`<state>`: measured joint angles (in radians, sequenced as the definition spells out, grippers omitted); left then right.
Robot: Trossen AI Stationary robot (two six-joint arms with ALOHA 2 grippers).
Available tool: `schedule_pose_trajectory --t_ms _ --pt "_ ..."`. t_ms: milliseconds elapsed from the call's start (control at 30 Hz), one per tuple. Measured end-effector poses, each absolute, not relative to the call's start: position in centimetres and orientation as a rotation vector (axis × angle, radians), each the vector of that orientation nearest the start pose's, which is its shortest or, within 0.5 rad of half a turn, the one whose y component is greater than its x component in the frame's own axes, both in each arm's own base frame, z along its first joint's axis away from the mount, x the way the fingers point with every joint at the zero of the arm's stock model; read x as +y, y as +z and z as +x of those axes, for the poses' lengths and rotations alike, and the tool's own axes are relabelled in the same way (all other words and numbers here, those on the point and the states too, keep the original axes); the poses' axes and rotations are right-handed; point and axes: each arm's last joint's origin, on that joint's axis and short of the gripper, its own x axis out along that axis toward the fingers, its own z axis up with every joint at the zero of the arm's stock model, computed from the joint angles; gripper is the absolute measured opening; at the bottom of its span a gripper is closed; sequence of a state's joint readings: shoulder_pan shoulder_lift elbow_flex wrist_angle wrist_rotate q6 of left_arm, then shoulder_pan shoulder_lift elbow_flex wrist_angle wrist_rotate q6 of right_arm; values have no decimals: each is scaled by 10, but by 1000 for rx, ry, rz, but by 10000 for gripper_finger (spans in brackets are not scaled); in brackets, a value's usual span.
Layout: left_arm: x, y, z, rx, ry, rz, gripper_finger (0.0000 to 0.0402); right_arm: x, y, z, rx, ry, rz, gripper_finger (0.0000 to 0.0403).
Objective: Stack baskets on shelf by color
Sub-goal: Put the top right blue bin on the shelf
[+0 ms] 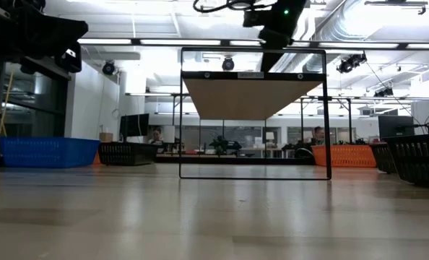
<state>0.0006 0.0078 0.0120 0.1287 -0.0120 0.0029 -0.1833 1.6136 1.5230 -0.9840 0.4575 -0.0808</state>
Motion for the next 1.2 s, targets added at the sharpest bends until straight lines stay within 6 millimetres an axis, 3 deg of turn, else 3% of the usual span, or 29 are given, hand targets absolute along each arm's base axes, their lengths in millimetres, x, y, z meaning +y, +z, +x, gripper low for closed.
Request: schedule_pose_trajectory --t_ms 133,433,800,1200 --pt "0 179 97 -133 13 2 3 -74 322 315 1126 -482 -204 0" --pt "0 179 97 -133 12 2 3 -107 322 305 1154 -539 -178 0" --pt "0 179 97 -133 13 2 3 -128 316 308 1129 -489 -126 0" --pt "0 179 97 -133 13 2 3 -142 316 302 1146 -565 -143 0"
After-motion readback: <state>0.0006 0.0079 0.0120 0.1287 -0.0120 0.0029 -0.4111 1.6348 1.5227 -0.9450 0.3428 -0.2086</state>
